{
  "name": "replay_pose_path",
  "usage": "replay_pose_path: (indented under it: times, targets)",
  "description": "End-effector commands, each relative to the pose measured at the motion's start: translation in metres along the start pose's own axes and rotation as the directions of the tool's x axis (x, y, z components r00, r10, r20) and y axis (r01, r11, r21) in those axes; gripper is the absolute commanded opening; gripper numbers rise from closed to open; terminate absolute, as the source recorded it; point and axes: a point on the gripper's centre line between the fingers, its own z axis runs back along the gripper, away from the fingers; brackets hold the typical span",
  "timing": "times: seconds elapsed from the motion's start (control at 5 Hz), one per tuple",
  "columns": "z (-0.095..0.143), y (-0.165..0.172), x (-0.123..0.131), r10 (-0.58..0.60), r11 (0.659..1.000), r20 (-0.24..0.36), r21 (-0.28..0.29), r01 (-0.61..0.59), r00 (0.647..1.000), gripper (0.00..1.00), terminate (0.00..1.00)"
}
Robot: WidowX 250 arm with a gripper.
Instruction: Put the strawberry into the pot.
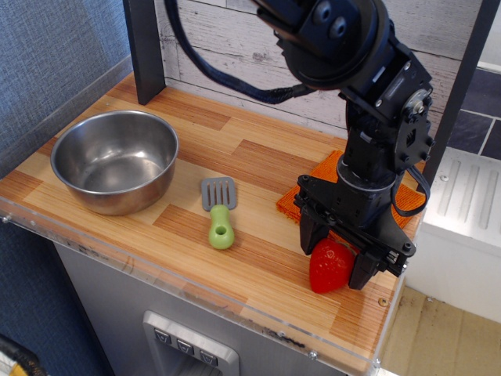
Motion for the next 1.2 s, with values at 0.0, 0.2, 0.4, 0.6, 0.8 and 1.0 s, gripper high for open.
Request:
replay_pose_path:
  times: [0.0,0.2,0.4,0.6,0.8,1.0]
  targets:
    - [0.013,-0.005,-0.001,-0.031,1.000,0.020,-0.002,0.031,0.999,0.00,0.00]
    - [0.039,0.002,0.001,-0.007,1.000,0.052,-0.001,0.007,0.999,0.00,0.00]
    - [0.068,0.022,-0.001,0.064,0.998,0.090,0.015,-0.066,0.994,0.00,0.00]
    - [0.084,0.046,-0.010,0.132,0.990,0.122,0.033,-0.137,0.984,0.00,0.00]
    - [0.091,0.075,-0.021,0.212,0.975,0.137,0.033,-0.218,0.968,0.00,0.00]
    - [0.091,0.103,-0.030,0.272,0.958,0.132,0.052,-0.281,0.953,0.00,0.00]
